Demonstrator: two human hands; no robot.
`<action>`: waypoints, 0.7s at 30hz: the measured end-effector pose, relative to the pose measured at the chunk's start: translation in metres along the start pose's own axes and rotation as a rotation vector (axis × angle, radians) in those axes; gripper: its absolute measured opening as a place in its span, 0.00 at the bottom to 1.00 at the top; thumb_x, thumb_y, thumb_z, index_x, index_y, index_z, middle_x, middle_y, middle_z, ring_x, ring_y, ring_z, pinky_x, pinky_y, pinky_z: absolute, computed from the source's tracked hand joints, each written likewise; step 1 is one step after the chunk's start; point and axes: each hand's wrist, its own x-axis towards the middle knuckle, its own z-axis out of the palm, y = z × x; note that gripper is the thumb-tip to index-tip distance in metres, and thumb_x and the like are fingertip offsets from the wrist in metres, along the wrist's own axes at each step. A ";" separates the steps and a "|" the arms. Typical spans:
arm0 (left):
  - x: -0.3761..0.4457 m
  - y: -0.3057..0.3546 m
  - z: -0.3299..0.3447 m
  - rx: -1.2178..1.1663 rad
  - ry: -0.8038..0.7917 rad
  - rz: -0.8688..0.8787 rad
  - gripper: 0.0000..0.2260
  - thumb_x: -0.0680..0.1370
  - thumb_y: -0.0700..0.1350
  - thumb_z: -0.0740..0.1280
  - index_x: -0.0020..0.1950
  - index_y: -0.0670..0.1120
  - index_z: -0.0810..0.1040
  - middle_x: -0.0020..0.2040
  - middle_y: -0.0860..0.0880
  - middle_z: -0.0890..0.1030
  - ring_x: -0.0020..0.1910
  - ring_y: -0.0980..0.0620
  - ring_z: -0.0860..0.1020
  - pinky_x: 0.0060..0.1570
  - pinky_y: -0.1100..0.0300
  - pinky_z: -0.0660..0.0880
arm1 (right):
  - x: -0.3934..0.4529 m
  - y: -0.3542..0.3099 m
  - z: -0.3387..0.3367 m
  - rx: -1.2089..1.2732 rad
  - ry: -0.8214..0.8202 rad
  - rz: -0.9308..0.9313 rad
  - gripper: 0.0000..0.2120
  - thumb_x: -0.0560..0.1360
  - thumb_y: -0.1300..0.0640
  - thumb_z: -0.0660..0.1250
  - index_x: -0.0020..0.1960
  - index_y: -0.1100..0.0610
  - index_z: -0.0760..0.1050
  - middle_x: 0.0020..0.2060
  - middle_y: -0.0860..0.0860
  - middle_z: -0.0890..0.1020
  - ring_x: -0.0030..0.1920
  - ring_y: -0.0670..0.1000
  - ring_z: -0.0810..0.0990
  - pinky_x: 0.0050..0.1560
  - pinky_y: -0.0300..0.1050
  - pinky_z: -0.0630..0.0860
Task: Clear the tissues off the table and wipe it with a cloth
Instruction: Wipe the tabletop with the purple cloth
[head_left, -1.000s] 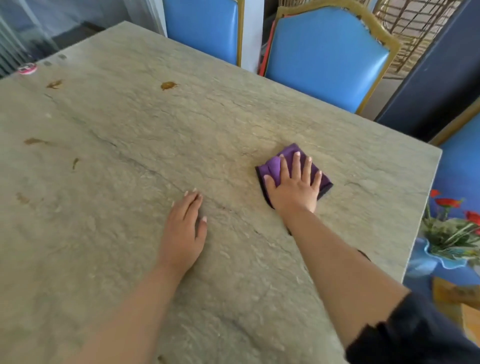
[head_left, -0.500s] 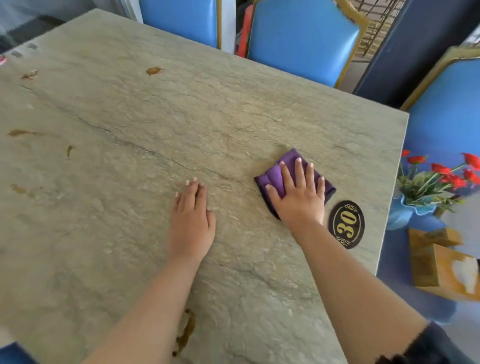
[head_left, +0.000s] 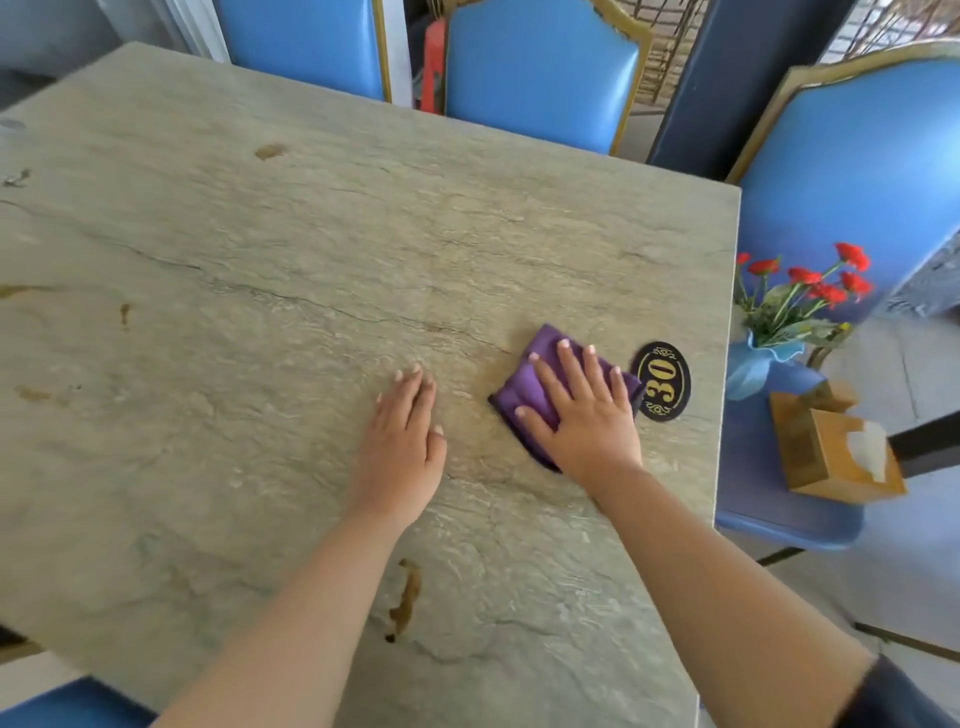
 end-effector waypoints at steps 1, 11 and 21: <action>-0.003 0.000 0.000 0.014 -0.015 0.009 0.29 0.77 0.50 0.43 0.77 0.42 0.58 0.79 0.46 0.55 0.78 0.49 0.49 0.76 0.50 0.50 | 0.011 -0.010 -0.001 0.027 -0.019 0.132 0.33 0.76 0.31 0.43 0.78 0.43 0.46 0.79 0.49 0.45 0.78 0.56 0.41 0.75 0.58 0.39; 0.008 0.000 -0.010 -0.273 -0.043 -0.102 0.27 0.80 0.53 0.48 0.75 0.42 0.63 0.78 0.47 0.58 0.78 0.51 0.52 0.76 0.54 0.46 | -0.065 -0.059 -0.003 0.120 -0.117 -0.271 0.35 0.73 0.31 0.41 0.78 0.42 0.46 0.78 0.46 0.44 0.77 0.51 0.37 0.75 0.56 0.35; -0.041 0.074 0.018 0.209 -0.097 0.249 0.35 0.77 0.66 0.47 0.77 0.46 0.59 0.78 0.43 0.57 0.77 0.44 0.54 0.74 0.40 0.46 | -0.119 -0.045 0.012 0.311 0.182 0.407 0.27 0.81 0.60 0.50 0.79 0.56 0.49 0.78 0.51 0.50 0.78 0.49 0.43 0.76 0.46 0.37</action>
